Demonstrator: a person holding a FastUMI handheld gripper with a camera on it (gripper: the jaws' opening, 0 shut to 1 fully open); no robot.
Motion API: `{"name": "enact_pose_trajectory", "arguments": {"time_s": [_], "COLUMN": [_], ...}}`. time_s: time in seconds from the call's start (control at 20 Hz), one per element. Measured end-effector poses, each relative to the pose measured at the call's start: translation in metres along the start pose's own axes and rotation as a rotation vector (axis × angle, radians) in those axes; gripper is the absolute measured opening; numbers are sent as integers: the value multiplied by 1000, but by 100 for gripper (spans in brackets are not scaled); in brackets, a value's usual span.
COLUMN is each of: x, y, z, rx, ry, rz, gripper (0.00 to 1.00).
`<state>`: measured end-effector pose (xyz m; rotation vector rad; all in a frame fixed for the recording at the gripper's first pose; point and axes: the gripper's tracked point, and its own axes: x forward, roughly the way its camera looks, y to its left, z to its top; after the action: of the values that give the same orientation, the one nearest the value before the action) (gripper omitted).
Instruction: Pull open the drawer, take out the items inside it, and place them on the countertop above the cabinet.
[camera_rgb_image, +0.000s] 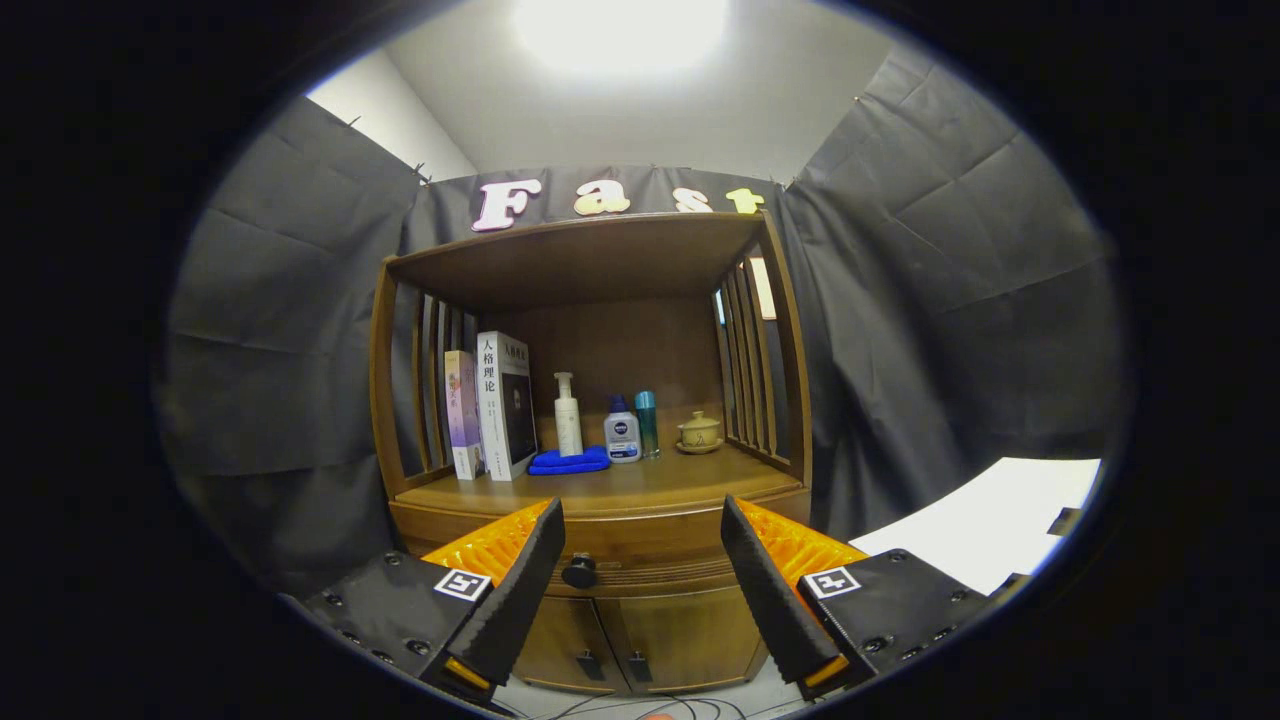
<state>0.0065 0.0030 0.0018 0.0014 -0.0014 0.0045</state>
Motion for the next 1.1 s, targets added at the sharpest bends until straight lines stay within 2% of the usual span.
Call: {"name": "enact_pose_trajectory", "arguments": {"time_s": [0.4,0.8,1.1], "x": [12,61,110], "y": [6,20,35], "z": [-5,8,-30], "rx": [-5,7,-4], "ry": [13,-9,88], "rz": [14,51,69], "gripper": [98,98,98]}}
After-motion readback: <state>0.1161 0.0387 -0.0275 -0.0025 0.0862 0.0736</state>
